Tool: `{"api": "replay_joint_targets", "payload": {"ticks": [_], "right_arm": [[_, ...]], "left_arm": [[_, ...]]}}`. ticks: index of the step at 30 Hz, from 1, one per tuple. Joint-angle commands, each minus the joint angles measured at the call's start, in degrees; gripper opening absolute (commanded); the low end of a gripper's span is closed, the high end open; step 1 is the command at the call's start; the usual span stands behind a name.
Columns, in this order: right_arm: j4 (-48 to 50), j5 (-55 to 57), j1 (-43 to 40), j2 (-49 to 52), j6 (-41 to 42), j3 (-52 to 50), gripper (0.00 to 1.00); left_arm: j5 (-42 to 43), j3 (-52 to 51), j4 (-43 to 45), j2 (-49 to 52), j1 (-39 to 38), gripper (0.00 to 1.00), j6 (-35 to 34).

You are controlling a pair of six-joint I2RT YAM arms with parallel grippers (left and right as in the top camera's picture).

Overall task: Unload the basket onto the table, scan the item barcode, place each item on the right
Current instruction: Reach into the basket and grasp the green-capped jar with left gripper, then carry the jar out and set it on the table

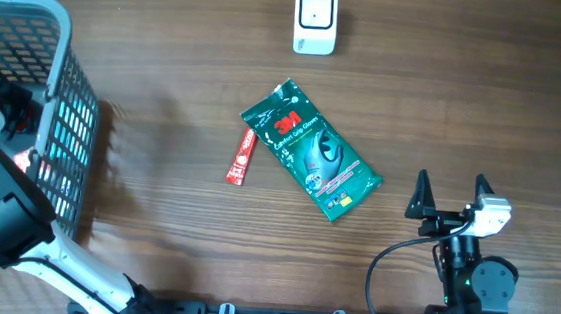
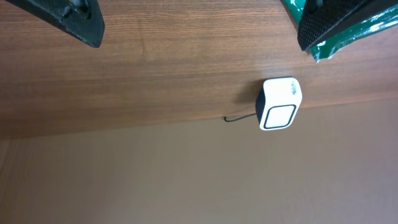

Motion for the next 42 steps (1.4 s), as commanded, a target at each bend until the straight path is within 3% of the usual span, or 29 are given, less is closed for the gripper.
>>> {"api": "replay_joint_targets", "payload": {"ticks": [1, 9, 15, 19, 22, 28, 31, 37, 42], "right_arm": [[0.13, 0.31, 0.31, 0.0, 0.26, -0.07, 1.0], [0.13, 0.31, 0.31, 0.0, 0.26, -0.07, 0.99], [0.13, 0.31, 0.31, 0.0, 0.26, -0.07, 1.0], [0.13, 0.31, 0.31, 0.0, 0.26, -0.07, 1.0], [0.13, 0.31, 0.31, 0.0, 0.26, -0.07, 1.0], [0.13, 0.31, 0.31, 0.0, 0.26, -0.07, 1.0], [0.13, 0.31, 0.31, 0.0, 0.26, -0.07, 1.0], [0.13, 0.31, 0.31, 0.0, 0.24, -0.07, 1.0], [0.13, 0.31, 0.31, 0.0, 0.26, -0.07, 0.99]], "left_arm": [[0.9, 0.76, -3.78, -0.61, 0.42, 0.57, 1.77], [2.23, 7.21, -12.96, -20.55, 0.46, 0.6, 1.68], [18.05, 7.65, -18.56, -42.8, -1.22, 0.62, 1.31], [21.77, 7.65, -25.4, -55.67, -8.57, 0.62, 1.33], [21.75, 7.63, -33.24, -60.96, -19.43, 0.62, -0.9], [21.05, 5.46, -42.42, -58.82, -42.27, 0.58, -1.77], [12.79, -0.24, -42.82, -52.13, -55.32, 0.57, -3.04], [8.76, -7.85, -39.08, -39.3, -62.1, 0.54, -4.7], [8.76, -12.5, -32.41, -30.16, -62.77, 0.54, -5.22]]}}
